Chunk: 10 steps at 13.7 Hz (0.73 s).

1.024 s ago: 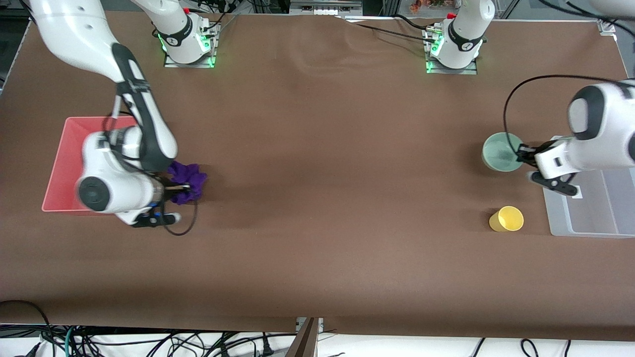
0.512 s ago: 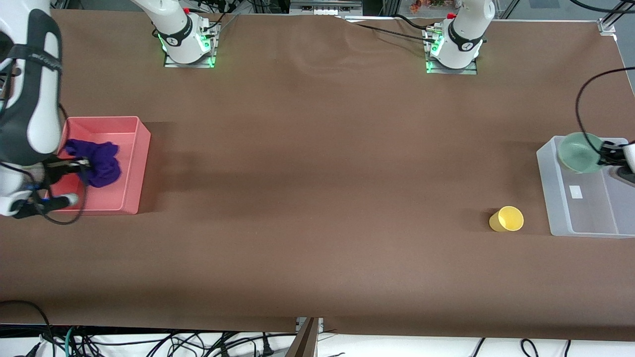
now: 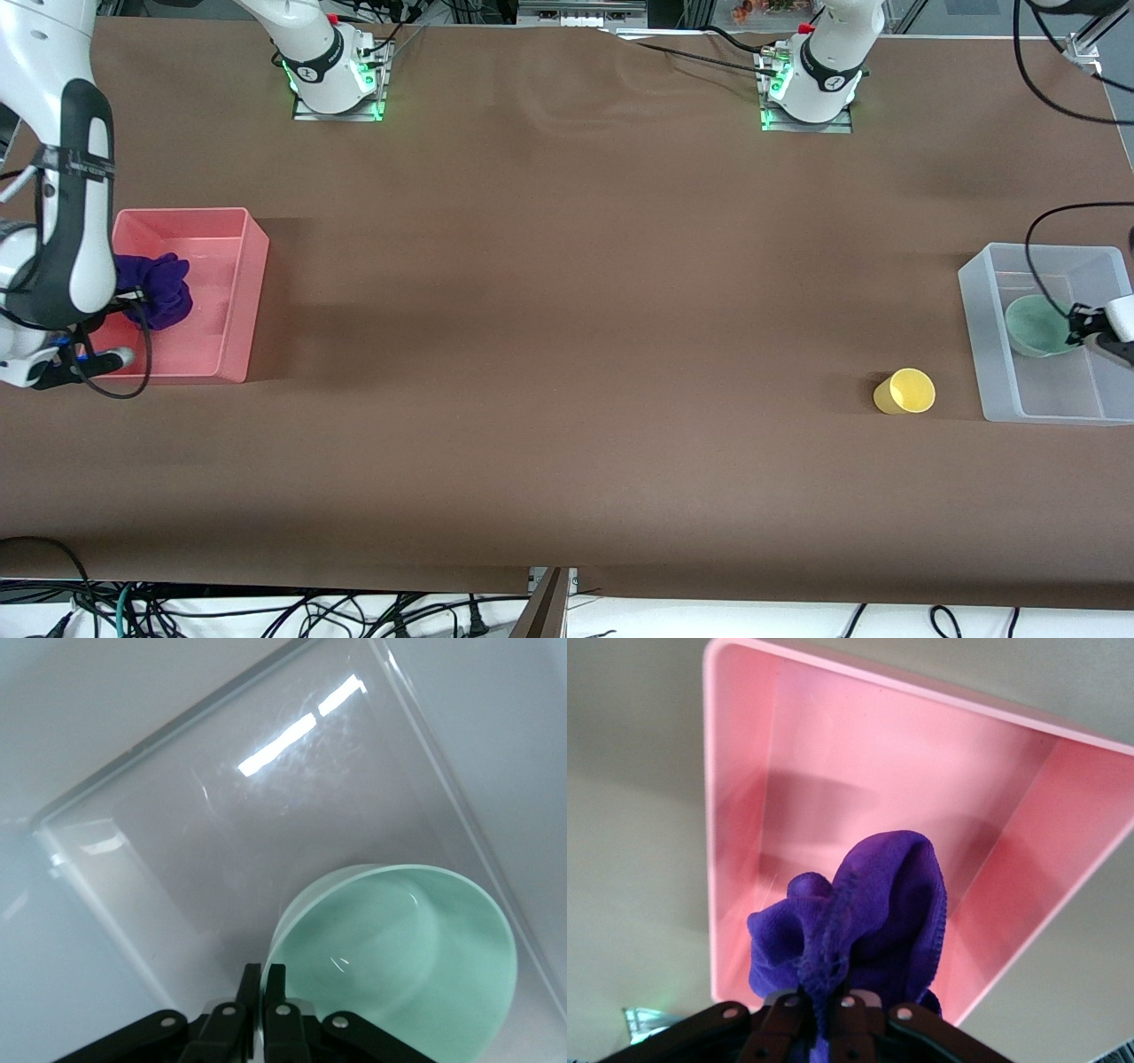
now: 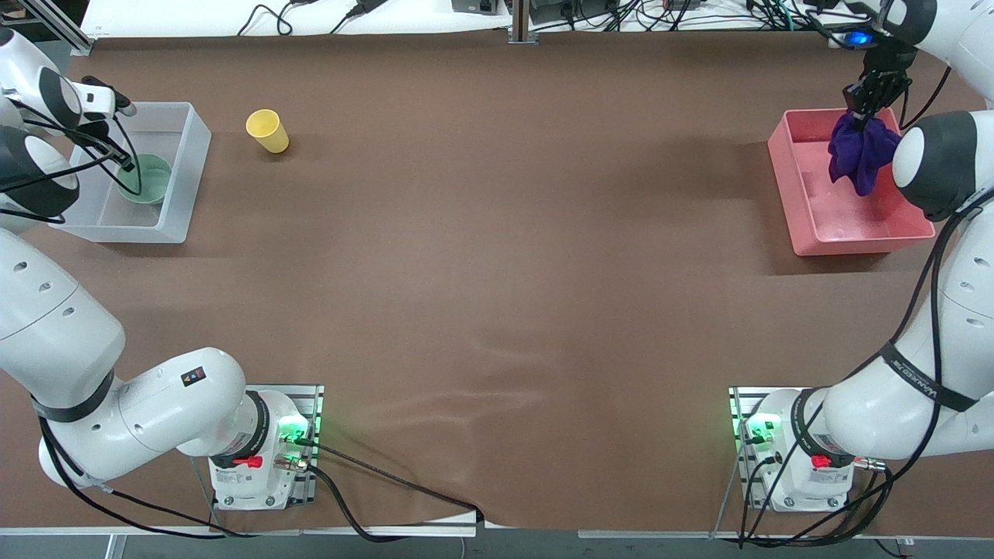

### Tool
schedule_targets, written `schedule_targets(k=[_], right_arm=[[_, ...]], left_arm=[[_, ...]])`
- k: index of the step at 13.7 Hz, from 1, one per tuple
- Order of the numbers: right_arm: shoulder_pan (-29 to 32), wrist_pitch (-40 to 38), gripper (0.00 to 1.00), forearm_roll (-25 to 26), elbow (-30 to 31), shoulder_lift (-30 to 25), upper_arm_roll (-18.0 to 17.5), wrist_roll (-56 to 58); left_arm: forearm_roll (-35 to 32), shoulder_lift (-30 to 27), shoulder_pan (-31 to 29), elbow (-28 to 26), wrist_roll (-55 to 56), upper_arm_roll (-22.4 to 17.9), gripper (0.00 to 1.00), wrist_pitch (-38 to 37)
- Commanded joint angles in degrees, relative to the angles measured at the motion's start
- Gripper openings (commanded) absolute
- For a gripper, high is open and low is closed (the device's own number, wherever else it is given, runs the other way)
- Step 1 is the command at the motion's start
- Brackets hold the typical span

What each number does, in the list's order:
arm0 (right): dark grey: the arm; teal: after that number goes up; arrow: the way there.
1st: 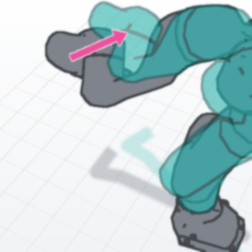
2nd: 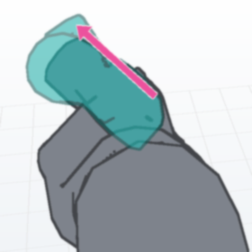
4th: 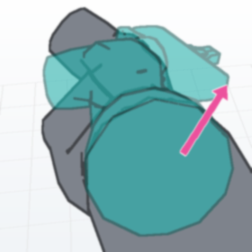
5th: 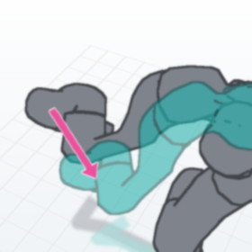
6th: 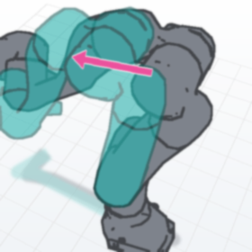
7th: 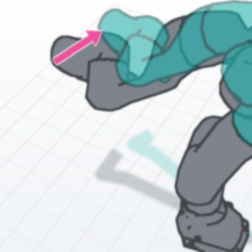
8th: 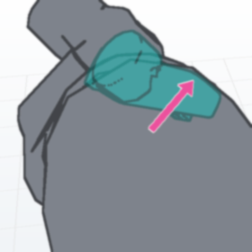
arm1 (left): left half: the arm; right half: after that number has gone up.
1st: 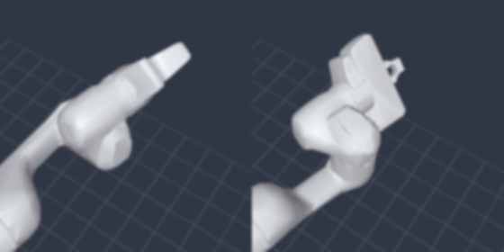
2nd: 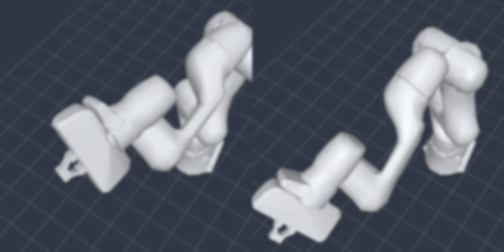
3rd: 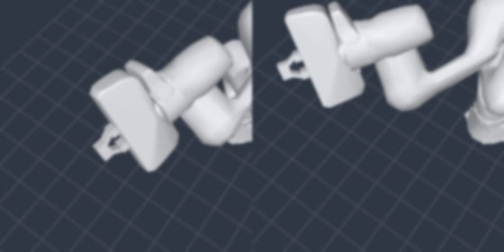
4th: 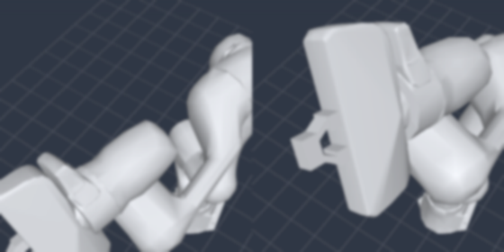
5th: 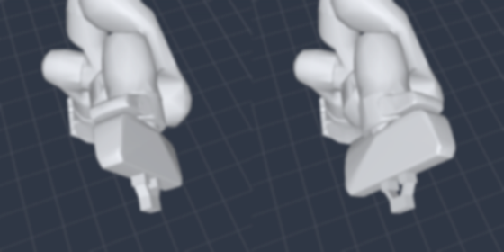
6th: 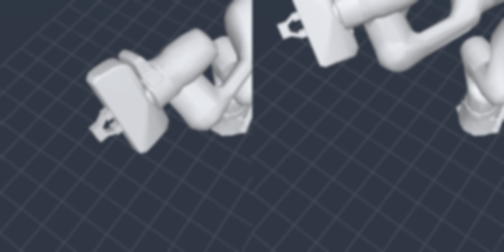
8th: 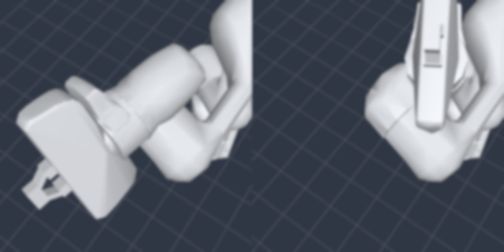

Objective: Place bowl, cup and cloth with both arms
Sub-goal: 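Drop the cloth into the pink bin while the left gripper carries the bowl, then release the green bowl into the clear bin with the left gripper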

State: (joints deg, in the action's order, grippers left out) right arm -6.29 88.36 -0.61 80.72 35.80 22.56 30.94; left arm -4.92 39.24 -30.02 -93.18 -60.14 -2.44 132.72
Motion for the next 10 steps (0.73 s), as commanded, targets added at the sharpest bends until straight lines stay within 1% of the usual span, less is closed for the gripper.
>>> schedule_targets(k=[1, 3, 4, 5, 6, 7, 9, 10], right_arm=[[-0.30, 0.50, 1.00, 0.52, 0.76, -2.31, -0.06, 0.70], [-0.56, -1.77, 1.00, -0.43, -2.13, -3.37, 0.02, 0.62], [-0.48, -4.66, 1.00, -2.01, -4.67, -3.63, -0.15, 0.44], [-0.56, -7.90, 1.00, -3.24, -8.52, -3.98, -0.50, 0.27], [-1.61, -11.07, 1.00, -2.99, -12.91, -4.07, -0.68, -0.08], [-3.79, -13.71, 1.00, -2.82, -15.91, -4.94, -0.59, -0.26], [-6.96, -15.23, 1.00, -3.08, -16.47, -9.41, -0.85, -1.40], [-7.15, -15.32, 1.00, -3.60, -16.04, -11.61, -1.73, -4.02]], left_arm=[[2.20, -1.53, 0.22, 2.03, -1.47, 0.42, 1.00, -2.98], [1.85, -5.12, 0.75, 2.91, -1.38, 0.59, 1.00, -8.23], [1.58, -7.14, 1.27, 4.57, -1.12, 0.77, 1.00, -12.87], [1.58, -8.20, 3.37, 7.45, -0.85, 0.77, 1.00, -18.58], [1.58, -8.39, 5.04, 11.40, -0.76, 0.68, 1.00, -24.12], [1.93, -8.39, 6.80, 14.05, 0.02, 0.77, 1.00, -28.26], [2.29, -8.39, 11.36, 14.34, 5.00, 0.68, 1.00, -29.44], [2.46, -7.87, 13.65, 13.82, 9.82, 0.68, 1.00, -29.44]])
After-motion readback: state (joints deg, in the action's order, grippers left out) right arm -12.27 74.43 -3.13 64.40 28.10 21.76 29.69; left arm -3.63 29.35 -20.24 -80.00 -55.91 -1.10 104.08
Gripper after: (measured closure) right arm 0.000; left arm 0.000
